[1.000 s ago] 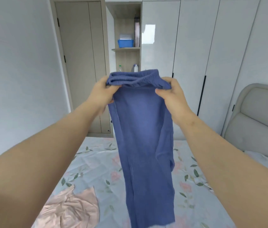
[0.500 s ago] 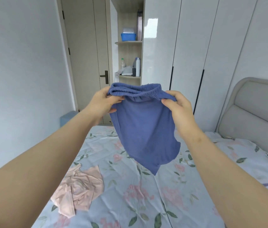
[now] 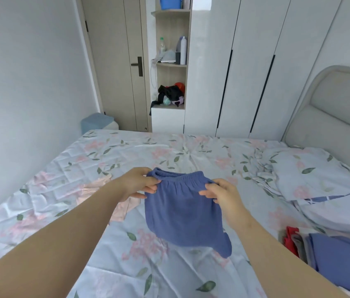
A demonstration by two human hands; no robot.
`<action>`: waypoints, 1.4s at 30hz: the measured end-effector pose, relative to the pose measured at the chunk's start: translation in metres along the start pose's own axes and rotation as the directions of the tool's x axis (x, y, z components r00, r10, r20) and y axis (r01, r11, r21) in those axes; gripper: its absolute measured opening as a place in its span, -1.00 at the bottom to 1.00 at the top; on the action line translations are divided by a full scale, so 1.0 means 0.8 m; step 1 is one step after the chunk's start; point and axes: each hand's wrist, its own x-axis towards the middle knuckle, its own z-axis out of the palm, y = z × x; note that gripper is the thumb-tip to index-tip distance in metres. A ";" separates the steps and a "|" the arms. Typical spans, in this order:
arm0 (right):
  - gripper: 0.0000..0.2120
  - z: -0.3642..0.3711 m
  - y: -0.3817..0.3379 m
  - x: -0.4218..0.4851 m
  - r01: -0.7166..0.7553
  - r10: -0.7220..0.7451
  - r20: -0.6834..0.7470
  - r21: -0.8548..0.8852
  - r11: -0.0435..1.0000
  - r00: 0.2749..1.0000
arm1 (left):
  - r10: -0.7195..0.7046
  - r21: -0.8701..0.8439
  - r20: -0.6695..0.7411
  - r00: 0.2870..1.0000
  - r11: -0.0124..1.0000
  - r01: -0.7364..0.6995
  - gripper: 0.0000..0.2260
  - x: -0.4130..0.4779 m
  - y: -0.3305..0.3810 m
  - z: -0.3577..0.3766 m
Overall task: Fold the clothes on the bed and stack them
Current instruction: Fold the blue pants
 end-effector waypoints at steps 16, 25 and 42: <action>-0.92 0.015 0.152 0.034 -0.325 0.329 0.030 -0.101 0.940 0.944 | -0.298 -0.019 0.089 0.950 0.954 0.301 -0.85 0.087 -0.120 0.078; -0.43 0.016 0.168 0.168 -0.308 0.308 0.061 -0.018 0.951 0.949 | -0.208 -0.288 0.057 0.976 0.933 0.216 -0.48 0.217 -0.120 0.104; -0.30 0.026 0.384 0.153 -0.272 0.623 0.199 -0.771 0.577 0.757 | -0.286 0.716 0.386 0.877 0.692 -0.090 -0.35 0.258 -0.331 0.214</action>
